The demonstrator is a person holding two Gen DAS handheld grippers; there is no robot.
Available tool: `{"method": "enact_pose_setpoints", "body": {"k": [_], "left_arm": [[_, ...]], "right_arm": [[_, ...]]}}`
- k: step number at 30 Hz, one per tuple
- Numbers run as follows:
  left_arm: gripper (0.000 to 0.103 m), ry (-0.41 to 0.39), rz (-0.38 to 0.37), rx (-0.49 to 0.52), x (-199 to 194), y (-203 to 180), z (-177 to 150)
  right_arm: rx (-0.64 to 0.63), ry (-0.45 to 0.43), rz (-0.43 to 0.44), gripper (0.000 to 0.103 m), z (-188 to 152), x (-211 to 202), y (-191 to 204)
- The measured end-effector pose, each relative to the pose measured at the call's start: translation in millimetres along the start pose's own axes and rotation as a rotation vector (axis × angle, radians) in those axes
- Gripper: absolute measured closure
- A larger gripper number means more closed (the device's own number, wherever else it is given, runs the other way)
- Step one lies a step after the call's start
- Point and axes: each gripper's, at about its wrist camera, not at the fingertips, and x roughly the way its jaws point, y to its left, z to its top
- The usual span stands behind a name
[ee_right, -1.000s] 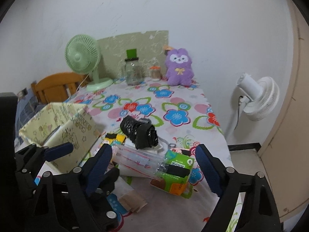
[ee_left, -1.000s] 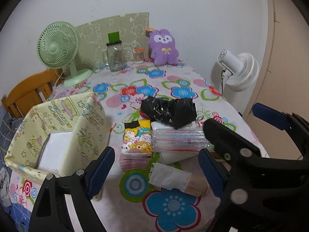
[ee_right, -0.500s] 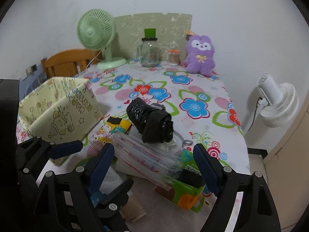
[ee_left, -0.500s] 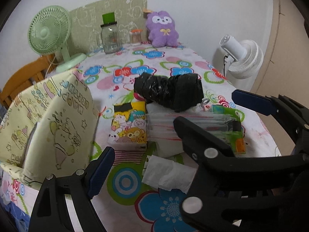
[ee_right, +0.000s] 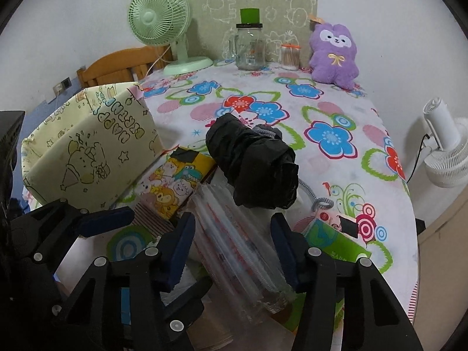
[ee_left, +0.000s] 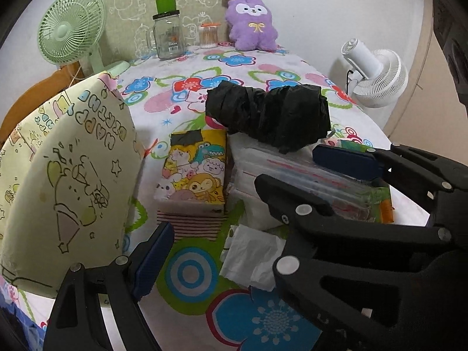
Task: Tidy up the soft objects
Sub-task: 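Reach the right gripper to the clear plastic pen bag and grasp it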
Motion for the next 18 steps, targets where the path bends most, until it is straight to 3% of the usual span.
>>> {"method": "enact_pose_setpoints", "body": {"k": [4, 18], "left_arm": [[0.014, 0.005, -0.003, 0.004, 1, 0, 2], [0.014, -0.025, -0.004, -0.001, -14, 1, -5]], "right_arm": [[0.007, 0.002, -0.013, 0.062, -1, -1, 0], [0.055, -0.045, -0.039, 0.089, -7, -22, 3]]}}
